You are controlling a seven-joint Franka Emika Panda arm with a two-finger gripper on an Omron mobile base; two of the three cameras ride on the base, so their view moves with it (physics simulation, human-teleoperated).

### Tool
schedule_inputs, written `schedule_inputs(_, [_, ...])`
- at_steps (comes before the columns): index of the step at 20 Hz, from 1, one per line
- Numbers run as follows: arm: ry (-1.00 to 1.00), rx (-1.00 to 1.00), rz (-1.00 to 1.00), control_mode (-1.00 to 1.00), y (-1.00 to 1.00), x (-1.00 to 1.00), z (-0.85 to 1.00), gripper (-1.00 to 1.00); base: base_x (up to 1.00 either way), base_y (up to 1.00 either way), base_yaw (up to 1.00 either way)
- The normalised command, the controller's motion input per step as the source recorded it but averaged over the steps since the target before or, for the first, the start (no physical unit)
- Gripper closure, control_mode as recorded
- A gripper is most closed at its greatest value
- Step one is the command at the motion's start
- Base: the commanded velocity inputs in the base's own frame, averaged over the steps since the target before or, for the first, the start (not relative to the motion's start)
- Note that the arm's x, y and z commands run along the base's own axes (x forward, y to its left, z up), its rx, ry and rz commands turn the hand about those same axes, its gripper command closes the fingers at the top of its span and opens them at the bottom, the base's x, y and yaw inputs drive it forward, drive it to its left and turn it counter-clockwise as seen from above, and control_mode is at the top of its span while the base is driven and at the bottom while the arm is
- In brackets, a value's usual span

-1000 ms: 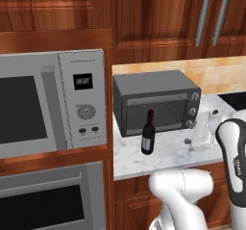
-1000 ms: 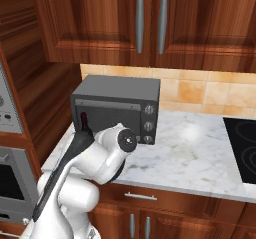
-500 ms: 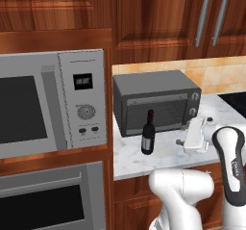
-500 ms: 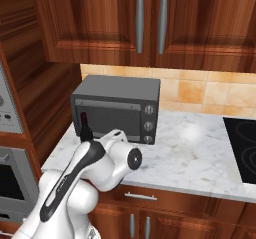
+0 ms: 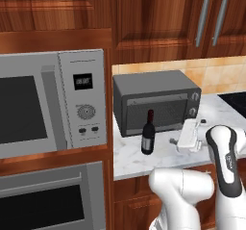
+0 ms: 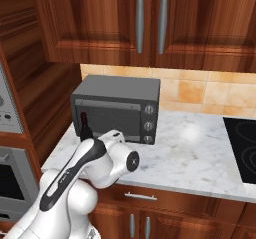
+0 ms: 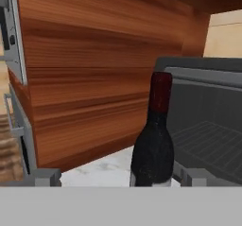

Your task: There is a wine glass and glass cup on the dining counter. Place the wine bottle next to the wine glass and the juice bottle next to the glass cup.

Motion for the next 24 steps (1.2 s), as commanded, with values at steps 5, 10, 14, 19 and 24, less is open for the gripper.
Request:
schedule_inputs(5, [0.03,0.00,0.09,-1.00,0.08,0.22,-0.03,-1.00,0.00,0.00,0.00])
schedule_inputs(10, [0.01,0.00,0.12,-1.00,0.17,0.11,-0.05,-1.00,0.00,0.00,0.00])
schedule_inputs(14, [0.00,0.00,0.09,-1.00,0.13,0.14,-0.06,-1.00,0.00,0.00,0.00])
schedule_inputs(19, [0.00,0.00,0.06,-1.00,0.11,0.17,-0.02,-1.00,0.00,0.00,0.00])
schedule_inputs(24, [0.00,0.00,0.00,-1.00,0.10,0.20,-0.01,-1.00,0.00,0.00,0.00])
